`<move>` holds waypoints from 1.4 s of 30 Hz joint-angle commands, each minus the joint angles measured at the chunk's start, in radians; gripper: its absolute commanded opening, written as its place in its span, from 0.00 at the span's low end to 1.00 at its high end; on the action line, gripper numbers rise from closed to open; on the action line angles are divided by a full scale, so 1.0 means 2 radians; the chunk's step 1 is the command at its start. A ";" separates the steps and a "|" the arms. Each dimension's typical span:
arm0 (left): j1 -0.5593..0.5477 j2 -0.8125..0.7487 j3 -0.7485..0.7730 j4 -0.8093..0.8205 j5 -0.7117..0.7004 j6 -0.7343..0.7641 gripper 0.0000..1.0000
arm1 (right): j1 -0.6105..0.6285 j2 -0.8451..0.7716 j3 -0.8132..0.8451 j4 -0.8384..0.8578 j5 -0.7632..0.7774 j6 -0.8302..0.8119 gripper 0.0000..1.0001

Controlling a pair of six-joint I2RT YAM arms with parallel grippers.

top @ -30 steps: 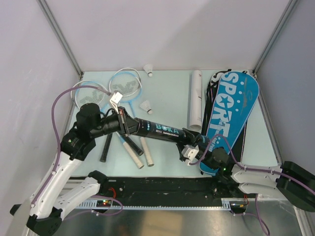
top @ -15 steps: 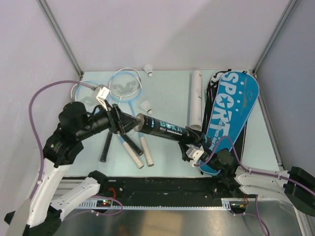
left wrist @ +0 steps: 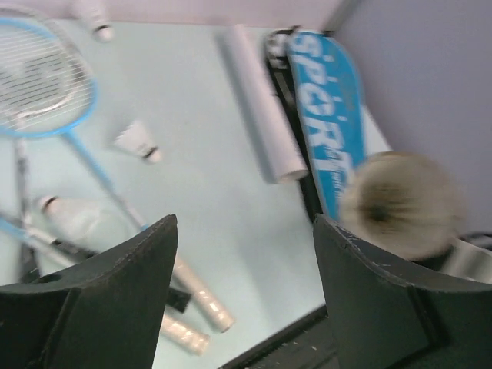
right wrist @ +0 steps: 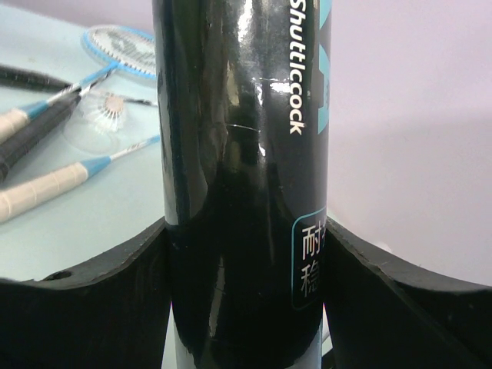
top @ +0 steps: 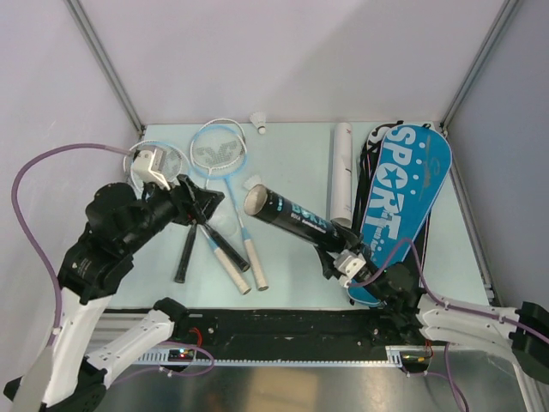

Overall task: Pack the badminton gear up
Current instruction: Close the lid on the shuttle tube.

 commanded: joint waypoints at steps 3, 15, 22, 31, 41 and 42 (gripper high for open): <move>0.022 0.041 -0.050 -0.013 -0.185 0.019 0.75 | 0.011 -0.094 -0.003 0.000 0.034 0.081 0.21; 0.027 0.201 -0.169 0.101 -0.203 -0.025 0.67 | 0.023 -0.208 0.012 -0.109 0.060 0.165 0.20; 0.002 0.308 -0.173 0.150 -0.171 -0.020 0.60 | 0.030 -0.214 0.013 -0.111 0.075 0.160 0.20; 0.000 0.400 -0.170 0.176 -0.180 -0.034 0.47 | 0.033 -0.250 0.011 -0.128 0.099 0.156 0.20; 0.000 0.400 -0.186 0.178 -0.213 -0.036 0.39 | 0.034 -0.242 0.011 -0.119 0.114 0.144 0.19; 0.000 0.400 -0.187 0.178 -0.213 -0.035 0.39 | 0.033 -0.240 0.011 -0.118 0.114 0.144 0.19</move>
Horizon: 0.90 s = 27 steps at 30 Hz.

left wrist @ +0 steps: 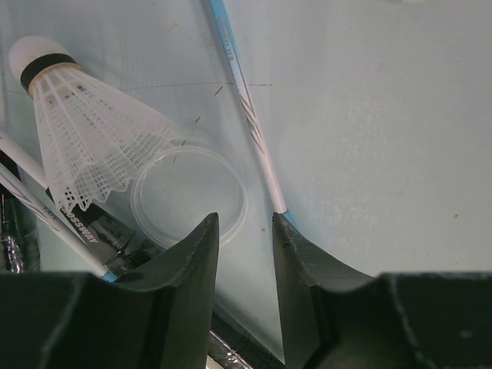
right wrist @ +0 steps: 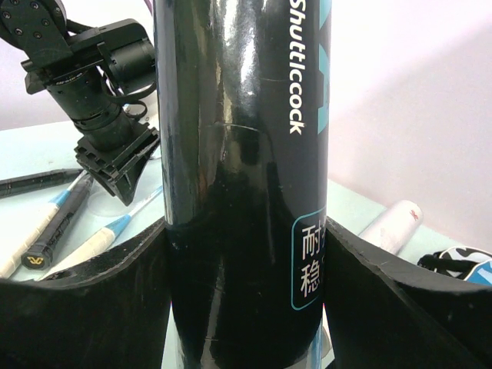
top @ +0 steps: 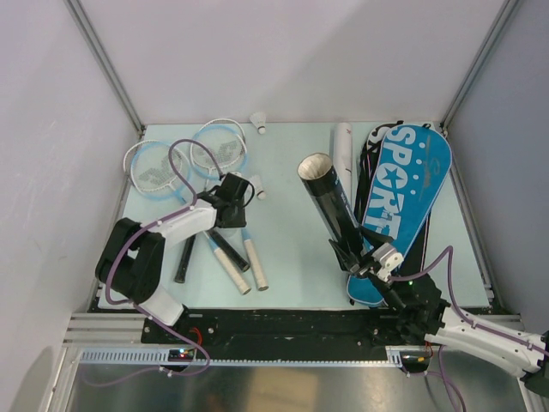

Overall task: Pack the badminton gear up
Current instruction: Close the lid on the shuttle tube.

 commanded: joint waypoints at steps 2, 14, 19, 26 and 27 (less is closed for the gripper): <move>-0.001 -0.010 -0.009 0.015 -0.024 -0.004 0.38 | 0.003 0.006 0.018 0.043 0.009 -0.009 0.19; 0.000 0.025 -0.010 0.024 -0.014 -0.004 0.34 | 0.003 -0.001 0.021 0.039 0.011 -0.010 0.19; 0.000 0.041 -0.008 0.025 -0.015 -0.005 0.31 | 0.004 -0.004 0.022 0.036 0.012 -0.010 0.19; 0.000 0.055 -0.009 0.026 -0.018 -0.004 0.25 | 0.004 -0.008 0.021 0.036 0.013 -0.011 0.19; 0.000 0.055 -0.009 0.026 -0.018 -0.004 0.23 | 0.004 -0.007 0.021 0.037 0.012 -0.011 0.19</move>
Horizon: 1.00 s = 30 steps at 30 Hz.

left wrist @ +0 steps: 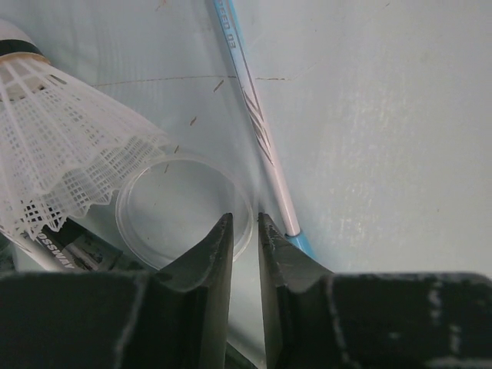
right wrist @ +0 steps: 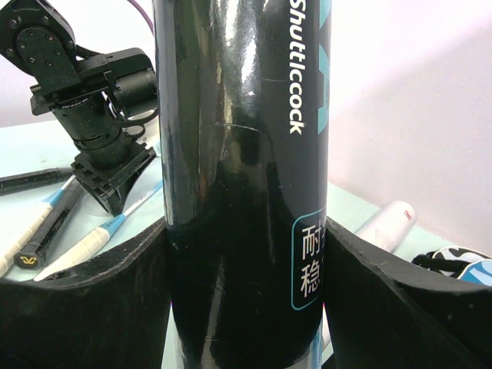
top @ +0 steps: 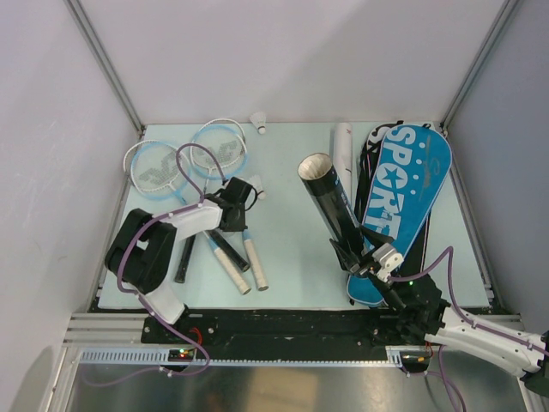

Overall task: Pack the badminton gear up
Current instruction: Close the lid on the shuttle tube.

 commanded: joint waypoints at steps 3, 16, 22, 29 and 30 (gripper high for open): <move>0.000 0.005 -0.001 0.008 -0.012 -0.004 0.18 | 0.003 -0.006 0.021 0.037 0.007 -0.001 0.19; 0.000 -0.077 0.009 -0.006 0.028 -0.008 0.00 | 0.003 -0.001 0.024 0.037 0.007 0.000 0.19; 0.000 -0.166 0.027 -0.029 0.062 -0.018 0.00 | 0.003 0.008 0.027 0.032 0.000 0.005 0.20; 0.001 -0.268 0.051 -0.035 0.130 -0.021 0.00 | 0.002 0.050 0.029 0.049 -0.007 0.007 0.21; 0.001 -0.282 0.053 -0.035 0.145 -0.020 0.00 | 0.002 0.064 0.028 0.056 -0.007 0.005 0.21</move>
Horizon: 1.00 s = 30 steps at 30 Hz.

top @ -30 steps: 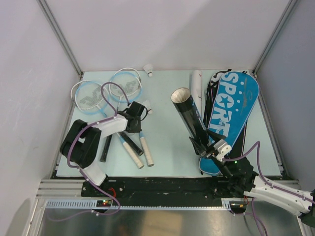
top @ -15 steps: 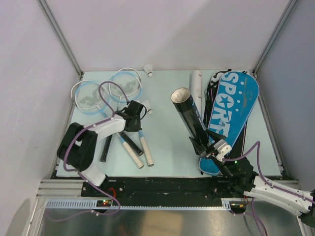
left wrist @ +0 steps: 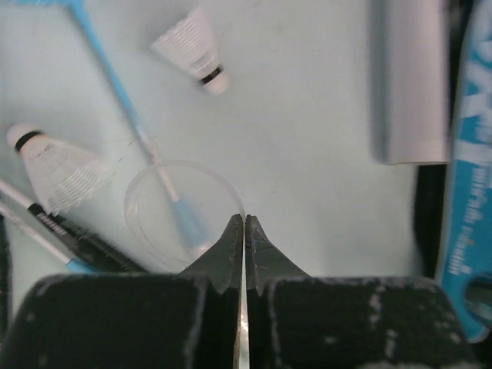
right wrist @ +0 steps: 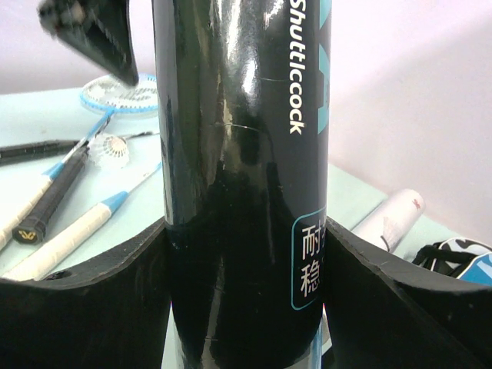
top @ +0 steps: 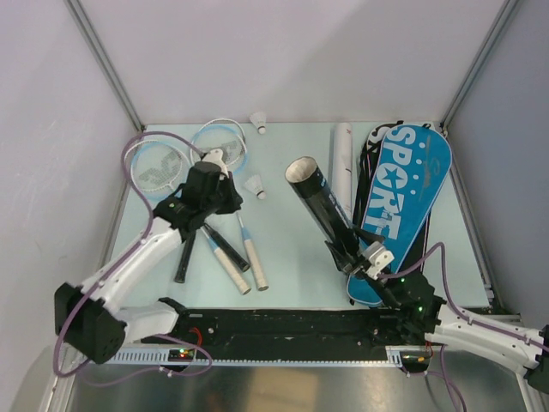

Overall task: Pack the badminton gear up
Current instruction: Close the lid on the shuttle tube.

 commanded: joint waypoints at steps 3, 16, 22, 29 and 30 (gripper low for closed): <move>0.002 -0.084 0.035 -0.001 0.108 -0.007 0.00 | 0.002 0.062 0.023 0.085 -0.012 0.000 0.21; 0.004 -0.235 0.050 -0.038 0.234 0.011 0.00 | -0.008 0.105 0.006 0.114 -0.113 -0.062 0.26; 0.004 -0.264 0.061 -0.061 0.267 0.024 0.00 | -0.015 0.048 -0.002 0.057 -0.113 -0.097 0.25; 0.004 -0.285 0.078 -0.079 0.312 0.040 0.00 | -0.015 0.067 0.022 0.021 -0.093 -0.163 0.25; 0.004 -0.287 0.082 -0.084 0.315 0.044 0.00 | -0.013 0.076 0.030 0.010 -0.089 -0.171 0.25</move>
